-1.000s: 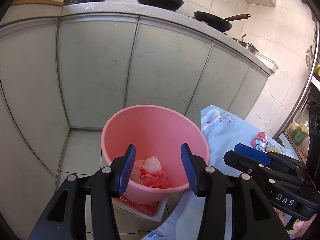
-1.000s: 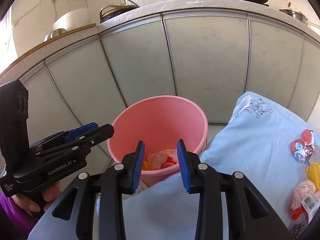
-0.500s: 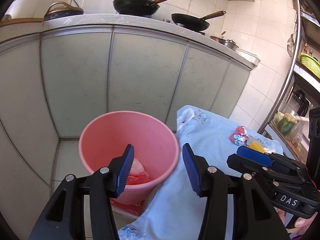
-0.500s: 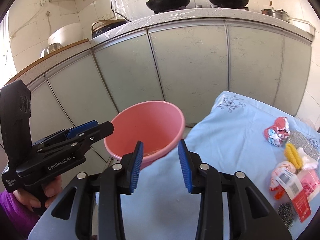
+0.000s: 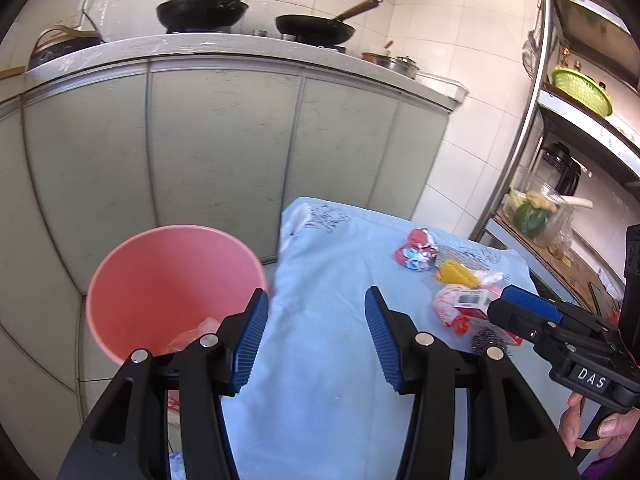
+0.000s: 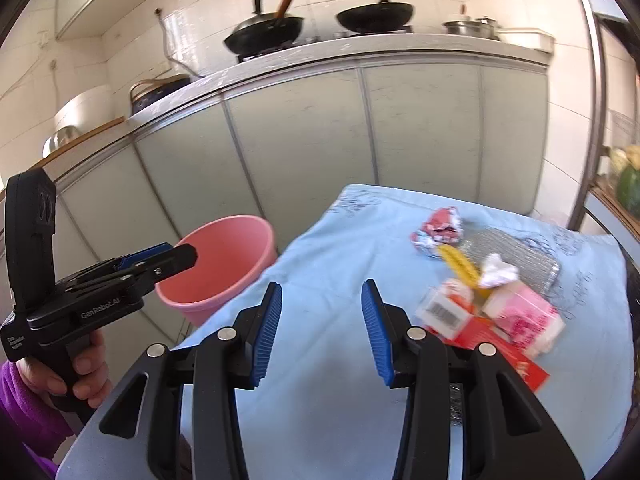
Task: Collect trash
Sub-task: 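Move both open tools back over the table, then grasp the red crumpled wrapper with the left tool while the right tool grasps silver foil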
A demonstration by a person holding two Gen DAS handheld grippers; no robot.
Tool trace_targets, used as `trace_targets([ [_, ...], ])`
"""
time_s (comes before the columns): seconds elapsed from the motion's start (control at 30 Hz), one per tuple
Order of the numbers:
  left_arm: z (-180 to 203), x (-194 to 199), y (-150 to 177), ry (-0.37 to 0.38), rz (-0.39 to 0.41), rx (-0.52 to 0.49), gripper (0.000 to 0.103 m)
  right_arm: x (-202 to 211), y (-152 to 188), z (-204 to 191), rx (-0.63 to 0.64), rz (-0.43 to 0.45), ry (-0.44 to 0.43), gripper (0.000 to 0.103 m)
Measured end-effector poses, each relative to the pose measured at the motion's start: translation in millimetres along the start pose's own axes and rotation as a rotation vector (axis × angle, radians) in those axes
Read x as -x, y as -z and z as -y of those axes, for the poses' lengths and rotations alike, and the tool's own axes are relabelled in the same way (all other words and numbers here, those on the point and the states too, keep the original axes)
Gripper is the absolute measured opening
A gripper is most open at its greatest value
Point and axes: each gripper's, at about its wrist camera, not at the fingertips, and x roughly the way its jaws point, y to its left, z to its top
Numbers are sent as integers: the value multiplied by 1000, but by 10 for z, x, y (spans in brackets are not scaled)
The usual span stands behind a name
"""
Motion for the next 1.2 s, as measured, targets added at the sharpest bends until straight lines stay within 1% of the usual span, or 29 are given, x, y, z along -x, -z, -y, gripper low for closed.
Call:
trace_targets([
  [0.23,384,-226,-73,47,-22,-79,50,112,92,491,-89,15,80,42],
  [0.33,529,-380,-141,66,-33,-108,50,120,111,676,-122,15,106,42],
  [0.5,714,-756,-311,94,-58,-147,50,120,87,950,-172,15,139,42],
  [0.6,823,-1052,-430,122,-86,-158,50,91,57,1176,-207,9,162,42],
  [0.73,974,-1493,-564,163,-131,-177,50,-25,-18,1487,-244,-13,199,42],
  [0.87,1162,-1855,-605,189,-162,-210,50,-203,-97,1833,-289,-42,238,42],
  [0.97,1283,-2085,-607,204,-187,-245,50,-387,-135,2069,-327,-73,241,42],
  [1.07,1357,-2285,-590,202,-212,-281,50,-586,-159,2245,-362,-113,232,42],
  [1.2,1383,-2520,-583,191,-247,-290,50,-796,-216,2336,-387,-144,207,42],
])
